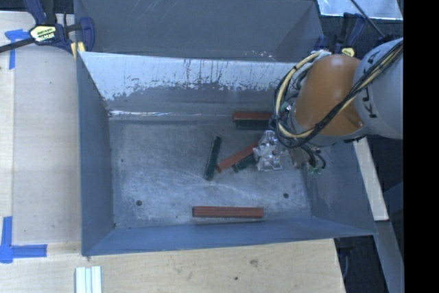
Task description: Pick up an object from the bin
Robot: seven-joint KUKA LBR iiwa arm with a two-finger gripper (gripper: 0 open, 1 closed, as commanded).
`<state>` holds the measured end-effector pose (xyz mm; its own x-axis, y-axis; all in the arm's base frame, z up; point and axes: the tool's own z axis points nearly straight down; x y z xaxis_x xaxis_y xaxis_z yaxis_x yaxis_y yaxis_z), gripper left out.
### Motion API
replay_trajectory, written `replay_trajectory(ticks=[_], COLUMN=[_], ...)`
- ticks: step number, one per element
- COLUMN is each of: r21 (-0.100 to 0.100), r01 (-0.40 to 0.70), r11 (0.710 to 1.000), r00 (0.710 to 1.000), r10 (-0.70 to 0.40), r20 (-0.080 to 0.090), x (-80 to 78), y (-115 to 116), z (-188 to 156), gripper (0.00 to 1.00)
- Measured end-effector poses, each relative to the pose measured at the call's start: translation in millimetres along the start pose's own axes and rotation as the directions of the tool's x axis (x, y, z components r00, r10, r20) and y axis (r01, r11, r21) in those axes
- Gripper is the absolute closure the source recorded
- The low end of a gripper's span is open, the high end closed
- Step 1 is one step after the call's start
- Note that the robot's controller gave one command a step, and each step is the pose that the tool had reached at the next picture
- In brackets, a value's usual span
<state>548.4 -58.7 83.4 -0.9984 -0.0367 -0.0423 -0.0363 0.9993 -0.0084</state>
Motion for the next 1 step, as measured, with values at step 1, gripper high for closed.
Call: replay_trajectory(ticks=[1], r21=[-0.005], r01=[0.003], r11=[1.000], r00=[1.000], r10=[-0.003], r20=[-0.027], x=[7.0], y=[1.4], z=[4.0], gripper=[0.00])
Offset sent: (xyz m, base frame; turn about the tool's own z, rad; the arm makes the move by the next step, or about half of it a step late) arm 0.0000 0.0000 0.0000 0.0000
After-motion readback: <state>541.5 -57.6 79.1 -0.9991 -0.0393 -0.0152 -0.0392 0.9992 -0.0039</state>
